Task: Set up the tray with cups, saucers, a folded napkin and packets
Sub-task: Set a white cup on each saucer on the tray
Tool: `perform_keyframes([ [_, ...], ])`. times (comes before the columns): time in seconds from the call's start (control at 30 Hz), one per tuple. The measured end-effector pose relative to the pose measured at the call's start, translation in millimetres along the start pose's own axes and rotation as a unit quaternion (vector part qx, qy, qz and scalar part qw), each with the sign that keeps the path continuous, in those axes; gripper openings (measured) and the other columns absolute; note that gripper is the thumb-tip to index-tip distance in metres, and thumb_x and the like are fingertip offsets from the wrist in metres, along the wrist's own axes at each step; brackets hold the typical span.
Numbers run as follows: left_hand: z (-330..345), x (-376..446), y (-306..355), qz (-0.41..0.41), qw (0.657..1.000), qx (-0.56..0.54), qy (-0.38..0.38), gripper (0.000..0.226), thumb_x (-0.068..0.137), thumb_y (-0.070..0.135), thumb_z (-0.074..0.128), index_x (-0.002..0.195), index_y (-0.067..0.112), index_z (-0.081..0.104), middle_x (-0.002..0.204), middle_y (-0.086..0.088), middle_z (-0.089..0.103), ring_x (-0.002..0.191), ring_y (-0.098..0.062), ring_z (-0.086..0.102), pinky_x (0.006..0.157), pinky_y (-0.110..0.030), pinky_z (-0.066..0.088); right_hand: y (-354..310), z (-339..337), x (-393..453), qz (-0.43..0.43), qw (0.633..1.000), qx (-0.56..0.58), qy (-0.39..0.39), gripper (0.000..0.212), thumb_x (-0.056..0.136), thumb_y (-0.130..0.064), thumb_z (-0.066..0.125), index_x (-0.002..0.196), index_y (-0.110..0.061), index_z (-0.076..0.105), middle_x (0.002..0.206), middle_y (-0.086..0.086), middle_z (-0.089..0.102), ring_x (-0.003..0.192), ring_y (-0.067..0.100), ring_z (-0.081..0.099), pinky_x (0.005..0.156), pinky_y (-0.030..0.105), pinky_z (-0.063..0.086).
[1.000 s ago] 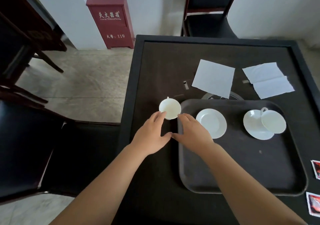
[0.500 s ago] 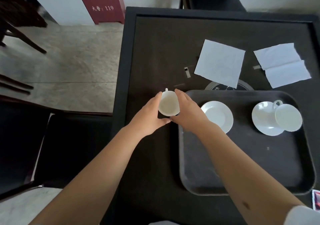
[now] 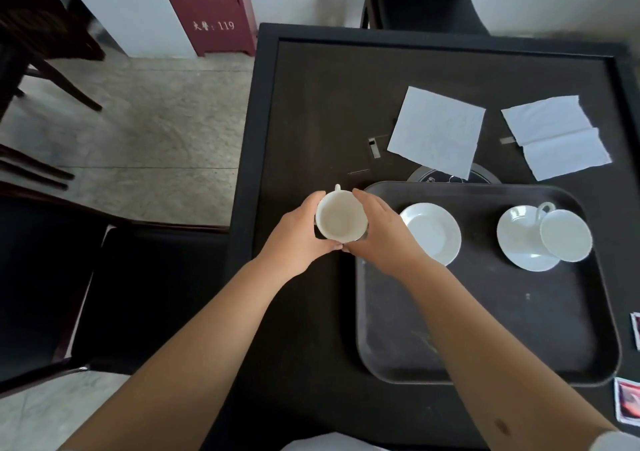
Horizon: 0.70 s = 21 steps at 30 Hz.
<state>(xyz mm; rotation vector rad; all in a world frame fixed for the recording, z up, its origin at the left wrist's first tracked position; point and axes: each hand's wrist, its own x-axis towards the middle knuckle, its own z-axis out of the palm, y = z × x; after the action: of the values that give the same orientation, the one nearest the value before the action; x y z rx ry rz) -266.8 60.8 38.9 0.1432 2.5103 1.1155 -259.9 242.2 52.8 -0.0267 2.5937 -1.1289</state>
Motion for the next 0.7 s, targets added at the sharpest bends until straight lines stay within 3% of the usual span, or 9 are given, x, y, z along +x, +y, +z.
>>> perform_keyframes([
  [0.17,-1.4,-45.8,16.1,0.025,1.000,-0.015,0.005,0.089,0.069,0.032,0.088,0.141,0.037,0.036,0.127,0.019,0.053,0.110,-0.001,0.050,0.084,-0.009,0.035,-8.8,-7.4,-44.2,-0.015,1.000,0.002,0.000,0.091,0.067,-0.031,0.085,0.143,-0.026,0.035,0.143,-0.003,0.044,0.125,0.013,0.045,0.091,0.028,0.039],
  [0.23,0.6,-65.0,20.1,0.030,0.999,-0.011,0.002,0.090,0.069,0.035,0.088,0.141,0.040,0.034,0.122,0.027,0.048,0.107,0.003,0.049,0.081,-0.005,0.032,-11.8,-9.9,-64.3,-0.031,1.000,-0.001,0.004,0.088,0.064,-0.031,0.087,0.137,-0.026,0.038,0.133,-0.007,0.048,0.114,0.007,0.046,0.084,0.020,0.038],
  [0.37,7.6,-99.0,29.2,0.044,0.999,-0.009,-0.013,0.089,0.068,0.040,0.087,0.138,0.047,0.033,0.122,0.029,0.050,0.105,0.008,0.050,0.087,-0.014,0.039,-13.9,-12.7,-107.8,-0.042,0.999,0.000,0.019,0.088,0.063,-0.034,0.088,0.135,-0.027,0.039,0.117,-0.019,0.039,0.101,-0.003,0.040,0.073,0.007,0.032],
  [0.5,19.6,-122.4,44.4,0.053,0.998,-0.004,-0.019,0.089,0.068,0.042,0.086,0.138,0.050,0.032,0.131,0.024,0.053,0.113,0.003,0.050,0.092,-0.018,0.041,-9.0,-18.6,-141.7,-0.030,0.999,0.006,0.027,0.095,0.064,-0.045,0.087,0.141,-0.028,0.035,0.125,-0.020,0.037,0.112,-0.001,0.041,0.090,0.020,0.035],
  [0.7,47.2,-137.0,79.9,0.065,0.998,0.001,-0.027,0.089,0.070,0.039,0.086,0.140,0.046,0.033,0.133,0.022,0.053,0.121,-0.003,0.050,0.100,-0.029,0.046,13.8,-44.1,-171.9,-0.038,0.998,-0.005,0.044,0.090,0.061,-0.040,0.089,0.136,-0.028,0.040,0.121,-0.020,0.040,0.113,0.004,0.045,0.085,0.017,0.034],
])
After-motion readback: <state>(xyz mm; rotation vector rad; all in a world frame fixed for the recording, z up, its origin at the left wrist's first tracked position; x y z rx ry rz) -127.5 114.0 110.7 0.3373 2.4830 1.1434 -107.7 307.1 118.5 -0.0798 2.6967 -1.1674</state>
